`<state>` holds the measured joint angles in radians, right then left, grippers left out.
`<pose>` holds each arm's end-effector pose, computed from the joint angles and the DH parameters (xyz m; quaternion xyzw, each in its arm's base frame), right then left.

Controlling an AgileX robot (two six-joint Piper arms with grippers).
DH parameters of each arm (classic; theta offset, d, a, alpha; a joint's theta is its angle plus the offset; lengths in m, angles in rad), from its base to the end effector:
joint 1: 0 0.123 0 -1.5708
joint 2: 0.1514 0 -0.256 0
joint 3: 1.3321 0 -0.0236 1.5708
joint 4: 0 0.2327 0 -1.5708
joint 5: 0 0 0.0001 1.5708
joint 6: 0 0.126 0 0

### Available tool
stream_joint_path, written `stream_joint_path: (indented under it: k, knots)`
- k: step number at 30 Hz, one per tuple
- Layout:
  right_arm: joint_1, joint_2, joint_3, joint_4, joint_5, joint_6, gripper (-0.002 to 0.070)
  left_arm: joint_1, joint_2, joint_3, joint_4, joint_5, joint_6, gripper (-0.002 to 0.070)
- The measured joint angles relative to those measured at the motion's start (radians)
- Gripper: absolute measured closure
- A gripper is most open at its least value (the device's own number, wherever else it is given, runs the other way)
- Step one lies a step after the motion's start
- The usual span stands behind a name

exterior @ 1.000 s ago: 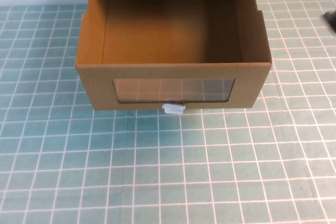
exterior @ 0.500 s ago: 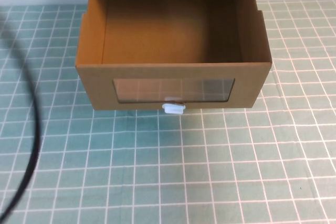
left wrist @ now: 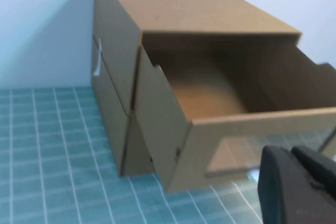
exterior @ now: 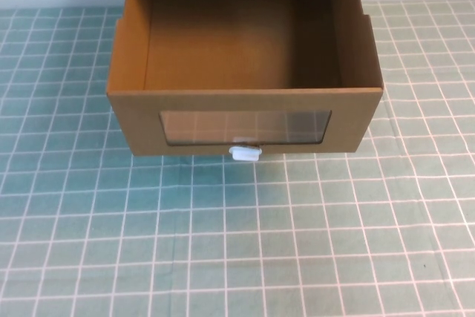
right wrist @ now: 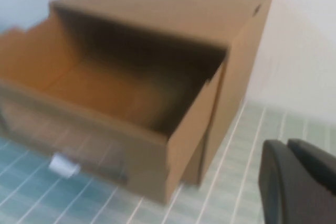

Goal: Open the shoe box
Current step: 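Pull the top drawer of the cardboard box fully open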

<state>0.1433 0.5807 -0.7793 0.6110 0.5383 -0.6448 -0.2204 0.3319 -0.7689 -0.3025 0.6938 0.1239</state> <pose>0.1381 0.0574 0.3621 -0.1882 0.7382 0.1264 0.6353 0.0780 -0.0421 0.3607 0.1034 0.7491 -0.1789 0.6295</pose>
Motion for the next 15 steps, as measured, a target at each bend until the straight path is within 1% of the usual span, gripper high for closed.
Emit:
stream_joint_path:
  k: [5, 8, 12, 15]
  knots:
    - [0.0, -0.159, 0.215, 0.102, 0.006, -0.002, 0.0689, 0.0, -0.091, 0.048, -0.017, 0.085, -0.002, 0.068]
    - [0.0, -0.264, 0.307, 0.118, -0.043, -0.002, 0.0689, 0.0, -0.138, 0.102, -0.011, 0.115, -0.002, 0.068]
    - [0.0, -0.363, 0.391, 0.116, -0.114, -0.002, 0.0689, 0.0, -0.15, 0.189, -0.02, 0.128, -0.005, 0.068]
    - [0.0, -0.4, 0.409, 0.109, -0.133, -0.002, 0.0689, 0.0, -0.15, 0.219, -0.055, 0.13, -0.005, 0.068]
